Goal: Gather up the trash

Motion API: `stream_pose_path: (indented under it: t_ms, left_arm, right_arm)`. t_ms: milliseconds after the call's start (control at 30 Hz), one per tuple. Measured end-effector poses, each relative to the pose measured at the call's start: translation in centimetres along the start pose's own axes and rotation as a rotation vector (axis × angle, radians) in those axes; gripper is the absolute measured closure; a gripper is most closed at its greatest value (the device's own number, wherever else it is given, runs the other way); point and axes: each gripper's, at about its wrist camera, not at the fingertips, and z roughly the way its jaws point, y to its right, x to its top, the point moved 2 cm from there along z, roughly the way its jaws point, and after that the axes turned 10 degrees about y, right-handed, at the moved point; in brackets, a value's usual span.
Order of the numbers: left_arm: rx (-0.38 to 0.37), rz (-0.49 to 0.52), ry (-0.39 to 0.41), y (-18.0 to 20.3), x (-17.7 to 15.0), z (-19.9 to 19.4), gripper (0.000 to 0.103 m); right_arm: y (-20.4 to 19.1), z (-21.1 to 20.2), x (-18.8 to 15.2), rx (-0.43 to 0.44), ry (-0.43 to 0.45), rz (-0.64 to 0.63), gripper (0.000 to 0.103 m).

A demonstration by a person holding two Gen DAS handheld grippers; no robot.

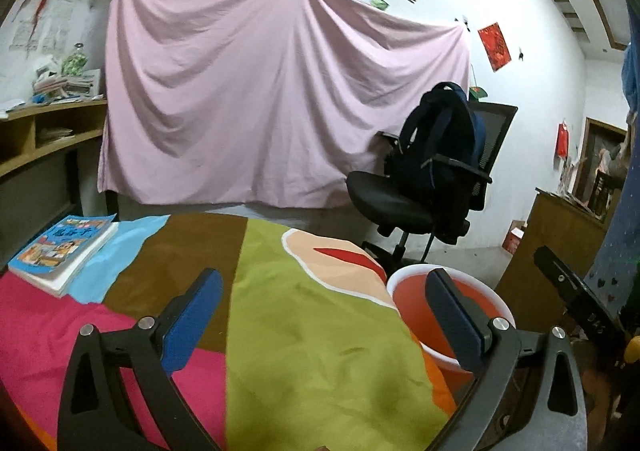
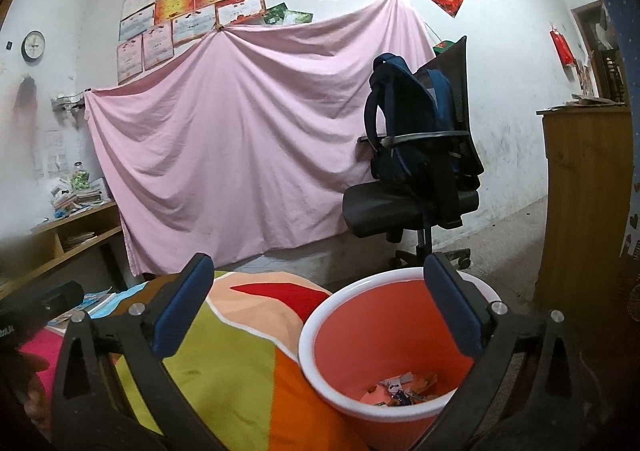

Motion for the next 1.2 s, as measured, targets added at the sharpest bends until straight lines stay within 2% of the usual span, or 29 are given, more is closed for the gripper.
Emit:
stream_pose_path:
  t_ms: [533, 767, 1200]
  left_arm:
    - [0.043, 0.014, 0.036, -2.8, -1.2, -5.8, 0.003]
    - [0.056, 0.055, 0.044, -3.1, -2.4, -7.9, 0.003]
    - [0.097, 0.076, 0.058, -3.4, -5.3, -10.5, 0.003]
  right_arm:
    - [-5.1, -5.8, -0.8, 0.023, 0.030, -0.043, 0.000]
    - [-6.5, -8.0, -2.4, 0.010, 0.019, -0.055, 0.000]
    - [-8.3, -10.4, -4.2, 0.044, -0.020, -0.084, 0.000]
